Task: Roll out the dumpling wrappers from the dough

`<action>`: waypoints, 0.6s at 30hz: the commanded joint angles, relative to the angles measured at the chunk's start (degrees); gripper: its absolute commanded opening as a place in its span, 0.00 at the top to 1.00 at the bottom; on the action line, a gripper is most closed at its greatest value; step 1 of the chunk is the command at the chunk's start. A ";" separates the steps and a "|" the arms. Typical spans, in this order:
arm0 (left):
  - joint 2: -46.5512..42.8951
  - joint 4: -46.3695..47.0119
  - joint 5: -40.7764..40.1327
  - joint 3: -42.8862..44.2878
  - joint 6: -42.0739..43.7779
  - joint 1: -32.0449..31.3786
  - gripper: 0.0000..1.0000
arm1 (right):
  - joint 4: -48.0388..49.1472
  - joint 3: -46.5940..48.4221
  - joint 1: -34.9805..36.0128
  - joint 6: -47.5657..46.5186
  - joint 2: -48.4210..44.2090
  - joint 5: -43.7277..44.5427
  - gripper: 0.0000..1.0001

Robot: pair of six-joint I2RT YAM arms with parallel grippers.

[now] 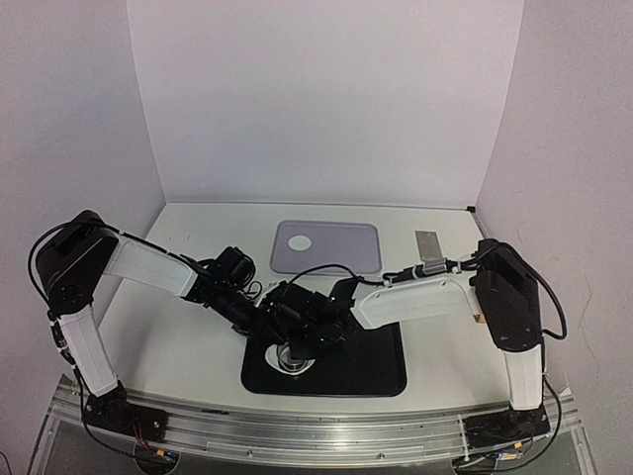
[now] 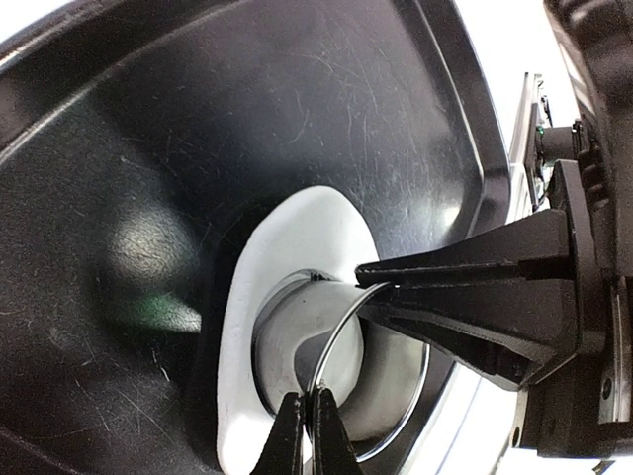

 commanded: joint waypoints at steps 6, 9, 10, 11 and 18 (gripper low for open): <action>10.79 -10.82 -3.16 1.94 -3.98 -2.99 1.00 | 8.57 -1.58 -2.43 7.52 7.88 -12.23 1.00; 9.71 -12.57 -2.97 0.09 -3.77 -2.84 1.00 | 8.33 -4.76 -2.09 13.34 7.24 -15.83 1.00; 9.78 -13.62 -2.60 0.10 -3.40 -2.68 1.00 | 8.34 -5.74 -1.94 14.72 6.96 -16.86 1.00; 9.87 -14.68 -2.10 0.32 -2.85 -2.59 1.00 | 8.31 -6.00 -1.82 15.03 6.71 -17.28 1.00; 10.75 -18.45 -0.45 1.12 -0.60 -2.52 1.00 | 7.65 -4.51 -1.86 14.24 6.83 -17.25 1.00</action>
